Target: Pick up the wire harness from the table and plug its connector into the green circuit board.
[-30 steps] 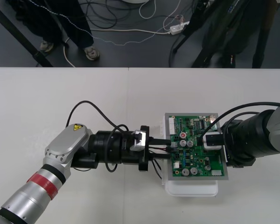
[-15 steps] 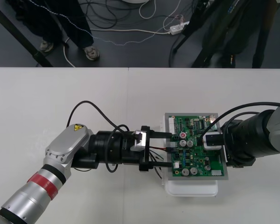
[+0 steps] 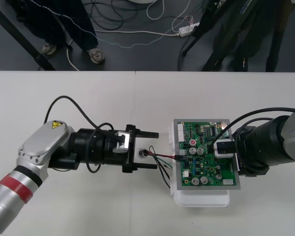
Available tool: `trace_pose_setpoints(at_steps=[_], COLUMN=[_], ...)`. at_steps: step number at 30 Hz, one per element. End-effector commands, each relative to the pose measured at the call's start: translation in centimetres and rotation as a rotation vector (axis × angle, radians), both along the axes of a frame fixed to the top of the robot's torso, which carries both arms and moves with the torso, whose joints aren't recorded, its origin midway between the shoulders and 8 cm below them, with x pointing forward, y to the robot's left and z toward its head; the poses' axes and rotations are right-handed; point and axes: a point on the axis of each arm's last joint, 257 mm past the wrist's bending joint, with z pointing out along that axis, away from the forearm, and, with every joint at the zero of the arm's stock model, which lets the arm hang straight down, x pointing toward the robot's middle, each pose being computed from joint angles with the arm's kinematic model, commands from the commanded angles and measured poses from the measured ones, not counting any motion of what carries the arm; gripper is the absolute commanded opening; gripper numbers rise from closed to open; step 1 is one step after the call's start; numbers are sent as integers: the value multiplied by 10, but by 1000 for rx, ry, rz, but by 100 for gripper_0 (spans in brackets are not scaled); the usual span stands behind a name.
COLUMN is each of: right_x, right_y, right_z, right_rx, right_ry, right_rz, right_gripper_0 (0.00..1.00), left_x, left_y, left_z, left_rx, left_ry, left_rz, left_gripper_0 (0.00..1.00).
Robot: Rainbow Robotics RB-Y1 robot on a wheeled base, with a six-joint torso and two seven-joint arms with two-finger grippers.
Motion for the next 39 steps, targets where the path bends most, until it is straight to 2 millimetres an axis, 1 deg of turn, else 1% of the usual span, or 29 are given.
trace_pose_setpoints(at_steps=[1, 4, 6, 7, 10, 13, 16, 17, 19, 23, 25, 29, 31, 32, 34, 35, 37, 39], right_x=[-7, -7, -7, -7, -8, -6, -2, -2, -3, -7, -10, -15, -17, -17, -21, -22, -26, -30], right_y=[7, -1, -9, -11, -17, -21, -26, -27, -28, -28, -27, -18, -8, -5, 6, 8, 19, 28], right_z=[1, 3, 4, 5, 8, 11, 19, 21, 28, 41, 51, 75, 92, 96, 113, 117, 134, 146], right_rx=[8, -9, -25, -28, -33, -38, -38, -35, -21, 4, 25, 97, 160, 176, 244, 259, 326, 379], right_ry=[-2, -2, 0, 0, 6, 0, -10, -9, 4, 32, 47, 73, 78, 79, 88, 90, 99, 108], right_rz=[13, 11, 10, 10, 9, 5, 1, 0, -3, -3, -3, 4, 11, 14, 19, 21, 34, 45], right_gripper_0=[100, 100, 100, 100, 100, 100, 100, 100, 100, 100, 100, 100, 100, 100, 100, 100, 100, 100], left_x=[8, 10, 11, 10, 11, 14, 15, 15, 15, 15, 13, 10, 7, 5, 1, 0, -3, -7], left_y=[33, 50, 61, 63, 78, 87, 98, 101, 107, 116, 119, 124, 125, 126, 125, 125, 126, 126], left_z=[13, 23, 34, 36, 53, 65, 85, 87, 100, 116, 124, 142, 152, 155, 166, 168, 178, 184], left_rx=[41, 74, 91, 97, 119, 136, 158, 162, 177, 200, 211, 235, 252, 256, 265, 268, 275, 283], left_ry=[-26, -17, -12, -9, 4, 4, 3, 7, 2, 7, 11, 17, 23, 25, 29, 32, 42, 49], left_rz=[31, 38, 39, 40, 48, 60, 72, 76, 83, 99, 103, 121, 130, 132, 139, 139, 148, 152], left_gripper_0=[76, 76, 76, 76, 76, 77, 76, 76, 76, 76, 76, 76, 76, 76, 76, 76, 76, 76])
